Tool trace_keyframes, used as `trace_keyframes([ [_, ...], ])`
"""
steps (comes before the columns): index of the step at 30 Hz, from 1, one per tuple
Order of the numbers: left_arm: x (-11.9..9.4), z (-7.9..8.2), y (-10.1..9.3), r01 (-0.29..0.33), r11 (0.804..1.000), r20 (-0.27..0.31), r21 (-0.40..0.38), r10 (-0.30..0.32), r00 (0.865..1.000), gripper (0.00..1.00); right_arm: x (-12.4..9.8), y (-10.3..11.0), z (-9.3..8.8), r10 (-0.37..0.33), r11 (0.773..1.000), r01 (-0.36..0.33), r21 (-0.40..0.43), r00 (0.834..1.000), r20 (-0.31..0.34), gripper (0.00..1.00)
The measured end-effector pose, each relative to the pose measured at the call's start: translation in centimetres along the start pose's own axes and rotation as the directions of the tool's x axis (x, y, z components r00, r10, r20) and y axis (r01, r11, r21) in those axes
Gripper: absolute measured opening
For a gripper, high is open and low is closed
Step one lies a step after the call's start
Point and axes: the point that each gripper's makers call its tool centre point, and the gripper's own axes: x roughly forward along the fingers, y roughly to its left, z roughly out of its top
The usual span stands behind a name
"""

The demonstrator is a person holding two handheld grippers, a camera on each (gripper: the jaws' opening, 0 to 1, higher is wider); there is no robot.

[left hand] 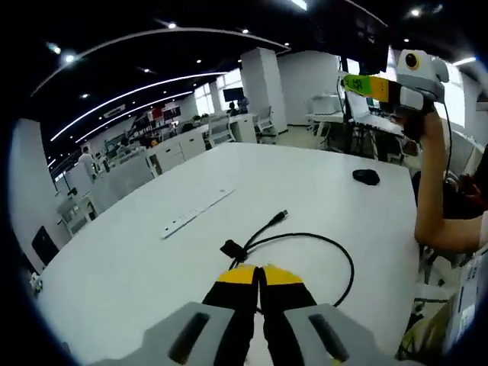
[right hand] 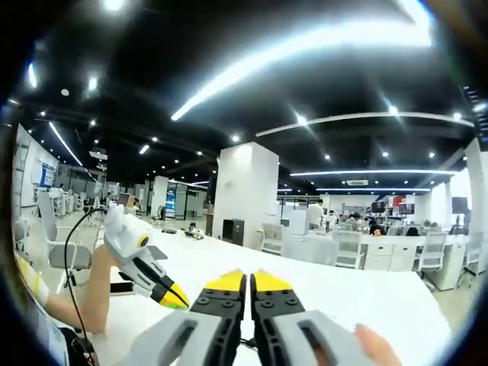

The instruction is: Find the charging cable on the desk, coil it up and secure with Velcro.

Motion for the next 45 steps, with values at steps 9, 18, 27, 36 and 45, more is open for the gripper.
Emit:
trace_keyframes([
  [9,-0.8,2.3,-1.3,0.041,0.999,0.112,-0.010,-0.040,0.993,0.02,0.7,0.1,-1.5,-0.036,0.997,0.031,-0.071,0.997,-0.067,0.03],
  [18,-2.4,3.9,-1.1,-0.007,0.996,0.189,-0.089,0.024,0.982,0.02,0.5,1.0,-1.4,-0.015,0.996,0.009,-0.088,0.998,-0.065,0.03],
  [27,-2.7,4.5,-1.2,0.001,0.996,0.213,-0.090,0.018,0.977,0.02,1.3,0.8,-3.1,-0.035,0.978,0.008,-0.210,0.991,-0.127,0.03],
  [36,-5.2,8.2,-0.2,0.018,0.984,0.411,-0.176,0.057,0.910,0.02,1.6,1.4,-2.8,-0.016,0.980,-0.007,-0.200,0.993,-0.114,0.05],
  [45,-5.5,7.9,0.6,0.005,0.983,0.387,-0.182,0.067,0.920,0.02,1.6,1.2,-2.8,-0.025,0.978,0.000,-0.208,0.992,-0.120,0.05],
])
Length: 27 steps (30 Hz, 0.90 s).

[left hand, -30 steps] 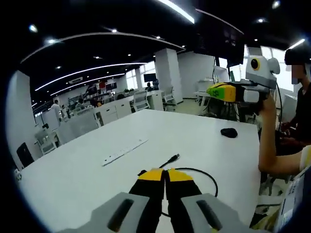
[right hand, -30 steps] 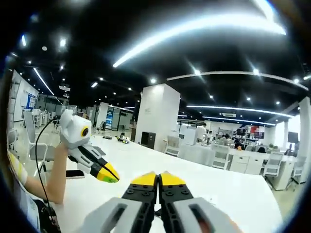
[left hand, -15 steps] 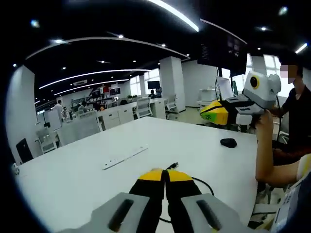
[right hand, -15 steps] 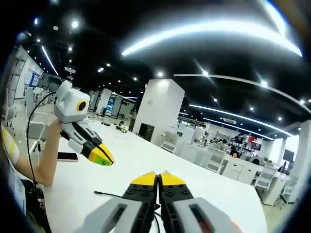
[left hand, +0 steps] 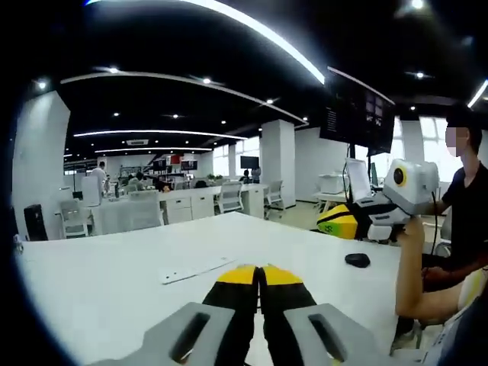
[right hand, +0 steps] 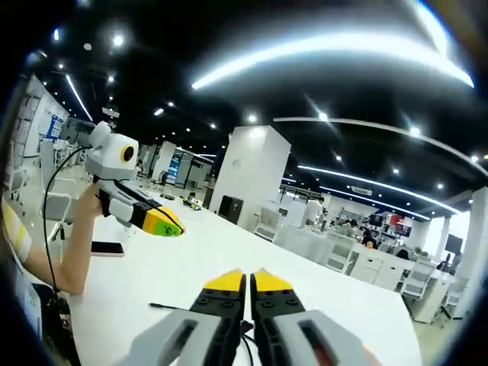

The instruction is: Find the charging cable on the desk, coil it up and secure with Velcro.

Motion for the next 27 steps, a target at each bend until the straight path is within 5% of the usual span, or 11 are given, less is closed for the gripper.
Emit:
trace_keyframes([
  [7,0.5,-0.6,-0.9,0.035,0.999,-0.031,0.031,-0.034,0.999,0.02,0.1,0.2,-0.1,0.006,1.000,-0.006,-0.024,1.000,-0.004,0.05],
  [13,0.9,-2.2,-1.2,0.069,0.988,-0.098,0.137,-0.056,0.994,0.02,0.3,1.0,-0.7,0.047,0.997,-0.049,-0.064,0.998,-0.028,0.09],
  [27,0.6,-2.8,-1.7,0.076,0.981,-0.088,0.178,-0.061,0.994,0.06,0.4,1.5,-0.7,0.059,0.996,-0.061,-0.072,0.998,-0.028,0.10],
])
